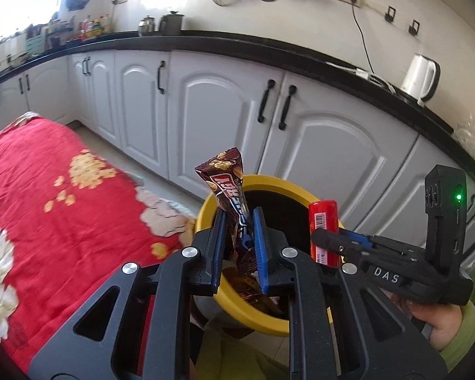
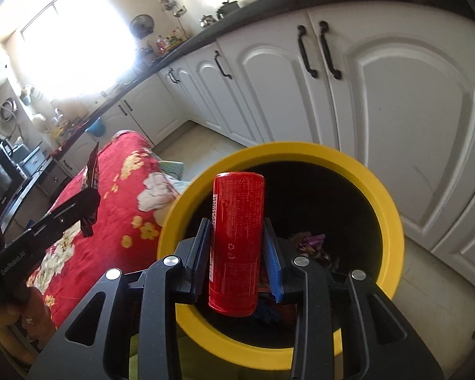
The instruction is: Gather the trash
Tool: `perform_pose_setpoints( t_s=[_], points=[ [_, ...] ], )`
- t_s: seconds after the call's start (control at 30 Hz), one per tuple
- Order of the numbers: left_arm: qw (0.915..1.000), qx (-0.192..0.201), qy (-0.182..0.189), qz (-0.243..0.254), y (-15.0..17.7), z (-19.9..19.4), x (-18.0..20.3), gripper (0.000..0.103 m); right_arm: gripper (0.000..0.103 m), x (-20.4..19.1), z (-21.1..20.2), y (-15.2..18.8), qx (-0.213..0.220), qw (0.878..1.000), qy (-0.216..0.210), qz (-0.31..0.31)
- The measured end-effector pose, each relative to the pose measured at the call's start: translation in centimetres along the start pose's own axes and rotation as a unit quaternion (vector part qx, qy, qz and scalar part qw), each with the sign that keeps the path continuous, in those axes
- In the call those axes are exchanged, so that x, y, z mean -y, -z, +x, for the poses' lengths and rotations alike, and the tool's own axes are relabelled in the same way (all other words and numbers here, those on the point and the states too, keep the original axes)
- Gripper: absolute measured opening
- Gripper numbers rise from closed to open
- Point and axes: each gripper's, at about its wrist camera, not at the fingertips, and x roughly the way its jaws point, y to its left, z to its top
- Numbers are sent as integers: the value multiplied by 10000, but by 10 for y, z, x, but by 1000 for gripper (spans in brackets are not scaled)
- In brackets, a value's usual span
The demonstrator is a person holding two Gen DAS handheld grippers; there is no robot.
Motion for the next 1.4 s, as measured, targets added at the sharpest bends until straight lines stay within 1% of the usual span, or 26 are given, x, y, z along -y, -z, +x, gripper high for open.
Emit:
perform_pose_setpoints(
  t_s=[0.2, 0.3, 0.33, 0.37, 0.4, 0.43, 0.47, 0.5, 0.53, 0.57, 0.63, 0.67, 0.73, 0.77, 0.8, 0.93, 1.0, 1.07, 1.23, 1.4],
  points=[
    [9993, -352, 132, 71, 0, 31, 13, 12, 31, 19, 6, 11, -132, 9997, 100, 170],
    [9987, -483, 169, 46, -1, 43, 15, 13, 33, 25, 9, 15, -194, 9994, 103, 285],
    [9985, -515, 160, 45, -1, 46, 15, 19, 35, 27, 9, 15, -194, 9992, 114, 317],
    [9984, -540, 153, 25, -1, 49, 15, 25, 39, 28, 8, 15, -186, 9992, 127, 329],
    [9983, -560, 161, 10, -2, 51, 15, 38, 42, 30, 6, 16, -160, 9992, 160, 345],
    [9982, -575, 170, -11, -2, 52, 15, 46, 49, 32, 4, 16, -128, 9991, 185, 363],
    [9981, -593, 172, -37, -1, 52, 13, 47, 52, 33, 1, 17, -89, 9990, 205, 388],
    [9980, -603, 169, -45, 0, 52, 12, 49, 52, 36, -2, 17, -53, 9988, 242, 413],
    [9980, -616, 144, -55, 1, 52, 12, 54, 52, 37, -4, 18, -36, 9988, 269, 420],
    [9979, -630, 117, -88, 2, 50, 9, 57, 55, 39, -7, 18, -9, 9986, 307, 424],
    [9978, -638, 104, -151, 3, 48, 5, 69, 60, 41, -12, 20, 43, 9984, 371, 429],
    [9978, -641, 91, -170, 5, 46, 4, 72, 62, 41, -15, 21, 66, 9983, 395, 426],
    [9977, -640, 48, -220, 7, 41, -1, 83, 67, 41, -20, 23, 117, 9981, 459, 405],
    [9977, -634, 35, -246, 8, 38, -3, 86, 70, 39, -24, 23, 150, 9979, 499, 374],
    [9977, -622, 11, -260, 8, 35, -3, 92, 71, 39, -24, 23, 174, 9979, 526, 345],
    [9980, -532, -165, -295, 11, 18, -9, 92, 86, 26, -42, 23, 450, 9965, 687, 129],
    [9979, -453, -259, -376, 12, 6, -14, 92, 90, 18, -51, 23, 603, 9954, 746, 5],
    [9980, -345, -326, -424, 14, -8, -18, 92, 96, 5, -63, 23, 790, 9933, 828, -142],
    [9971, 2, -550, -528, 17, -47, -29, 92, 97, -28, -91, 31, 1270, 9864, 902, -518],
    [9946, 380, -810, -534, 24, -87, -38, 92, 97, -61, -113, 48, 1717, 9776, 882, -835]
  ],
)
